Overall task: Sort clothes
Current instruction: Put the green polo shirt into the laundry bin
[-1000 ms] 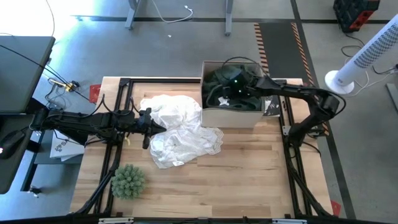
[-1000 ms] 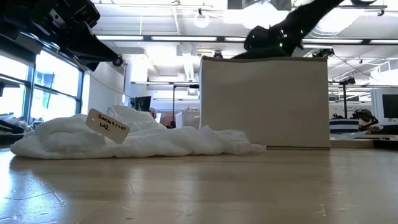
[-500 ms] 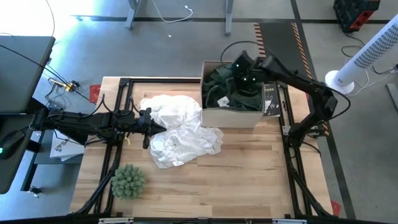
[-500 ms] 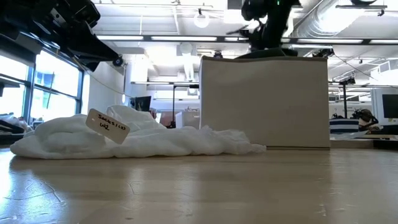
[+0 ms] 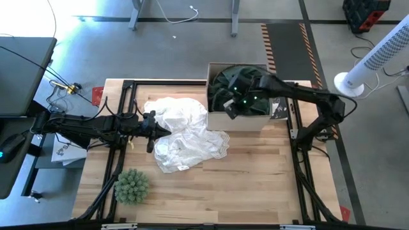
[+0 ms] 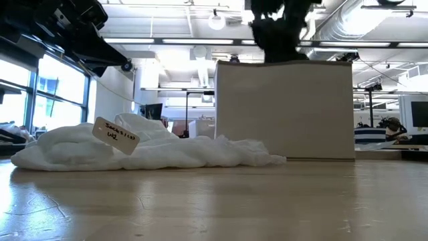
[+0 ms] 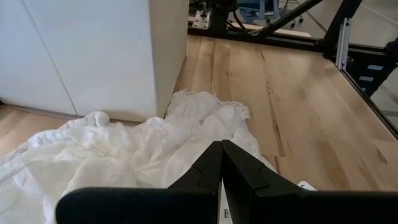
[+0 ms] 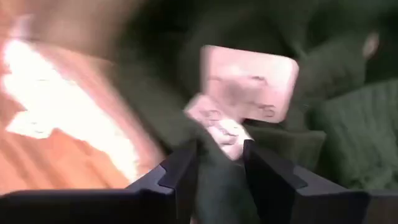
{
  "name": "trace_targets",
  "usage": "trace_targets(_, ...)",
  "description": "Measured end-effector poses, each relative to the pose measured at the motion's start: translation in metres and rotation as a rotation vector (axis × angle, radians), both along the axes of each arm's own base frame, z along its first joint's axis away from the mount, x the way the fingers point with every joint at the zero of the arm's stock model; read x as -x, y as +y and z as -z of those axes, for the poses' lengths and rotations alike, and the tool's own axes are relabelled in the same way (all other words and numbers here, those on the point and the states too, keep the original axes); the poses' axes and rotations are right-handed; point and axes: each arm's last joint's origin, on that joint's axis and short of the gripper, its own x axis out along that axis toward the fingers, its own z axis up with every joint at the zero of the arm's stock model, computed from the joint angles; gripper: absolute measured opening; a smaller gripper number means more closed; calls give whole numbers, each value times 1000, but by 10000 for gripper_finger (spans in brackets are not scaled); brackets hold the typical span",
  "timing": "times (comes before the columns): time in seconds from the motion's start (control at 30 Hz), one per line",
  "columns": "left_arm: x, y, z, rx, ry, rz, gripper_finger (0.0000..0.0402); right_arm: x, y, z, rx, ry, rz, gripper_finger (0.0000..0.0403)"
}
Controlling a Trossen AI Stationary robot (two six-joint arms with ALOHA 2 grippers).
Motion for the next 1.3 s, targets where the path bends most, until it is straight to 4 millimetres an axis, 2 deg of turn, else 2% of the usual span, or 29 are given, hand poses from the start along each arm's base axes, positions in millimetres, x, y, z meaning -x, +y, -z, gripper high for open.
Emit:
trace_targets(0.1, 0, 0, 0, 0, 1, 1, 7, 13, -12, 35, -42, 97, 83, 128)
trace_targets(0.2, 0, 0, 0, 0, 1, 1, 7, 26, -26, 59, -86, 126, 168, 128)
trace_targets(0.4, 0, 1, 0, -9, -1, -18, 7, 37, -42, 90, -115, 53, 290, 128)
trace_targets(0.5, 0, 1, 0, -9, 5, -19, 7, 41, -45, 99, -177, 26, 307, 128)
trace_targets(0.6, 0, 1, 1, -9, 12, -19, 7, 40, -44, 93, -244, 30, 290, 128)
trace_targets(0.73, 0, 1, 1, -9, 7, -19, 7, 35, -43, 59, -226, 104, 293, 128)
trace_targets(0.8, 0, 1, 0, -9, 5, -19, 7, 32, -42, 32, -137, 132, 307, 128)
trace_targets(0.93, 0, 1, 0, -9, 0, -19, 7, 25, -40, -18, 170, 112, 378, 128)
trace_targets(1.03, 0, 1, 0, -9, 0, -19, 7, 15, -41, -37, 277, 3, 356, 128)
trace_targets(1.1, 0, 1, 0, -9, 0, -20, 7, 9, -45, -34, 290, -65, 340, 128)
trace_targets(1.17, 0, 1, 0, -9, 0, -20, 7, 4, -51, -21, 297, -85, 331, 128)
trace_targets(1.3, 0, 1, 0, -9, 0, -20, 7, -7, -61, 31, 281, -77, 329, 128)
